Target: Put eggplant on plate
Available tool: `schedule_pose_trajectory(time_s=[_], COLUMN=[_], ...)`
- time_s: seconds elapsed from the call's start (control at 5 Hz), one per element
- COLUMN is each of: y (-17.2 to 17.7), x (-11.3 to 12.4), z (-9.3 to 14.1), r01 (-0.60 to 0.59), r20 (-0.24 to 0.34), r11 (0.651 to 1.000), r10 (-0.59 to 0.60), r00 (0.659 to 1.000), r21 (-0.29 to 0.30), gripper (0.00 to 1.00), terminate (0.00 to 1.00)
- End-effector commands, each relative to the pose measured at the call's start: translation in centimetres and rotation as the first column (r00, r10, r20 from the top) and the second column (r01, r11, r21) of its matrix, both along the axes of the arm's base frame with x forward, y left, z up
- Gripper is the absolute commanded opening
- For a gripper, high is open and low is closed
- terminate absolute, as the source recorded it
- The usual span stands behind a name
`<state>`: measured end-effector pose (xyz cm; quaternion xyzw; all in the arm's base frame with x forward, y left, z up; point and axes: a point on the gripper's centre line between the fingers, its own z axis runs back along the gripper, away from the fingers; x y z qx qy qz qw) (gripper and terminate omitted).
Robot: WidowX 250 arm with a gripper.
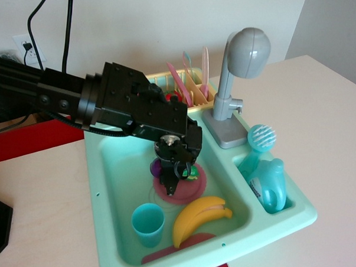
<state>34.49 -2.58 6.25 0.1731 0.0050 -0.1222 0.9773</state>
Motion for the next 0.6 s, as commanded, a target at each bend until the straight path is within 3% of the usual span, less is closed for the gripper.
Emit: schedule_pose_trajectory(time_s=[0.0, 0.2, 0.4], y=[0.2, -0.6, -0.1], x=[-1.2, -3.4, -5.2], z=[4.3, 8.8, 12.4], r01=[-0.067, -0.065, -0.103], r20=[0.057, 0.128, 0.142], r11=[0.997, 0.996, 0.989], r10=[0.068, 0.073, 0.118], r00=[0.996, 0.989, 0.983], r21=[-0.030, -0.064, -0.109], gripper=[1.00, 1.00, 1.00], terminate=[0.00, 0.00, 1.00])
